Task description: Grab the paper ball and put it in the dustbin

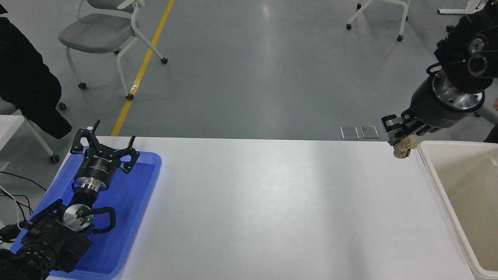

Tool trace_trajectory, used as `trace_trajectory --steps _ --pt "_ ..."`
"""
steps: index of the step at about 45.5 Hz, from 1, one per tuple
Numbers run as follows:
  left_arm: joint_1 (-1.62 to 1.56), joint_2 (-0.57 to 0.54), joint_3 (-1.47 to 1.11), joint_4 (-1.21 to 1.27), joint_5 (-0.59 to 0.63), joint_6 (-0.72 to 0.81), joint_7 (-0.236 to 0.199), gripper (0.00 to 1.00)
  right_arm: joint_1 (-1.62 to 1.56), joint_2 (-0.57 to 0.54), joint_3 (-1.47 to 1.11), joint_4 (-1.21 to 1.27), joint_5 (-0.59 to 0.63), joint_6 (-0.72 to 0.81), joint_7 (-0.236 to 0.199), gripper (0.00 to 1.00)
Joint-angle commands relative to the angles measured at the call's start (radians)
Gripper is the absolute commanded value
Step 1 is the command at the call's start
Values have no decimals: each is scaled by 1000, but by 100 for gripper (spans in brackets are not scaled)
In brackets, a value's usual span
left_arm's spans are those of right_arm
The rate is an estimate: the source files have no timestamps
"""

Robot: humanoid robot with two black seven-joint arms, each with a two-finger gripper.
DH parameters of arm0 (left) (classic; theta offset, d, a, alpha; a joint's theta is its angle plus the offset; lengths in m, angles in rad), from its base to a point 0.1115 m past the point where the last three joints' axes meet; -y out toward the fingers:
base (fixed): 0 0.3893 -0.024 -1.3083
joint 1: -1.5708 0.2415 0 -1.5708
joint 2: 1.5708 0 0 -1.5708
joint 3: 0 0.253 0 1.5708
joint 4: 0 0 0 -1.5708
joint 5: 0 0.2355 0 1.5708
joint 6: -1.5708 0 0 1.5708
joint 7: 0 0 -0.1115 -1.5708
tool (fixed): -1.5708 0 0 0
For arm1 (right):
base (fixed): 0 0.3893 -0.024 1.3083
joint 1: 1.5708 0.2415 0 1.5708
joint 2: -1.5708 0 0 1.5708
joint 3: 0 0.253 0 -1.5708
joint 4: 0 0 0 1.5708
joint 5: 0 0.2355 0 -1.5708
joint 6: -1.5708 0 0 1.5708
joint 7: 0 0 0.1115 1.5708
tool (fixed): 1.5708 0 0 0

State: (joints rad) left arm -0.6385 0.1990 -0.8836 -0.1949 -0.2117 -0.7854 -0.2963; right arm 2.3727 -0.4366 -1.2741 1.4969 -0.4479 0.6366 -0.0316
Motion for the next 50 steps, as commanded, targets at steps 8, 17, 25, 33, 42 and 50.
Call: trace_trajectory --steps 8,17,25,33,42,50 --pt "0 0 0 0 0 0 -1 100 -243 -349 15 -320 -388 6 4 0" --pt "0 0 0 0 0 0 -1 100 -656 -439 241 -667 -417 -26 42 0" --pt "-1 0 0 0 0 0 -1 100 -1081 -395 530 -973 -416 -159 82 0" --pt "-1 -1 0 -3 0 0 -1 100 -1351 -257 651 -1227 -394 -250 117 0" --pt "-1 -1 0 -3 0 0 0 100 -1514 -154 685 -1291 -285 -400 118 0" --pt "-1 -1 0 0 0 0 0 100 -1604 -103 805 -1320 -222 -489 107 0"
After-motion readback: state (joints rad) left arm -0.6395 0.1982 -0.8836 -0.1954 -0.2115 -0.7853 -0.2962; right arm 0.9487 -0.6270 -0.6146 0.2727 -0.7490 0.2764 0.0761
